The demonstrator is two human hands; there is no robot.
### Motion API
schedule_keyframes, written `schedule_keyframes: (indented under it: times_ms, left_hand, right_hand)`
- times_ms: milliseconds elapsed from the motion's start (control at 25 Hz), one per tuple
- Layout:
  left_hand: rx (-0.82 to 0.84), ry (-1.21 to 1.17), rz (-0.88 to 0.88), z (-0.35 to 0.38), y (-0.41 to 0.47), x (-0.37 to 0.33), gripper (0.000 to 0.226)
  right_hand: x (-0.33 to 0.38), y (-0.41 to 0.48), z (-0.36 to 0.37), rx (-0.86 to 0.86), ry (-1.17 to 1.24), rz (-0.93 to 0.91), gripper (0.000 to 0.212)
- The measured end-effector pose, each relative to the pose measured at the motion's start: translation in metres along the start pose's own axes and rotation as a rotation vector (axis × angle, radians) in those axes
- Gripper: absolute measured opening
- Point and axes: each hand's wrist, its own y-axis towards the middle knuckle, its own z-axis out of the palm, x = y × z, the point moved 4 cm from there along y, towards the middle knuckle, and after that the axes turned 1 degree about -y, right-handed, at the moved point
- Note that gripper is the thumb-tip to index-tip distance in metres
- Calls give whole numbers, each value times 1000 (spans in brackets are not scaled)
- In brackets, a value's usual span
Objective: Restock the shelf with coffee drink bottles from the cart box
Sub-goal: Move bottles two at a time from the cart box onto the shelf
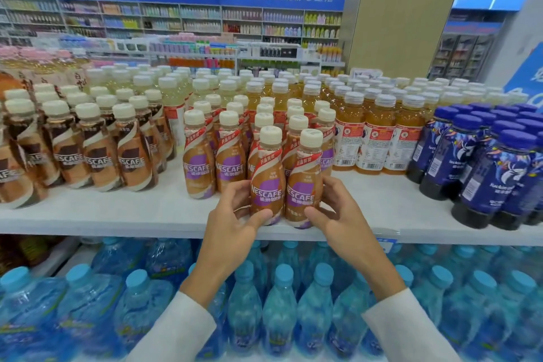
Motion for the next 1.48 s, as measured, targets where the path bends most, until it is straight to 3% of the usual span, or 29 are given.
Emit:
schedule_keyframes:
  times_ms: [120, 240, 560, 760, 1000, 1480]
  left_hand:
    - [-11, 14, 22, 1, -4, -2, 62]
    - [-72, 26, 53, 1, -7, -7, 71]
    - [-111, 28, 66, 2, -10, -8, 63]
    - [-112, 35, 66, 3, -8, -7, 64]
    - [-122, 43, 86, 6, -11, -3, 71]
    - [-240, 78, 106, 3, -14, -1, 65]
  right_hand:
    - [-2, -5, 0, 7, -26, -8, 54]
    - [0, -10, 5, -124, -85, -47, 65]
    - [-9, -8, 5, -99, 20, -26, 60]
    - [-4, -11, 10, -234, -47, -55, 60]
    - [-2, -11, 8, -196, -27, -65, 62]
    - [-9, -21, 11, -384, -76, -82, 65]
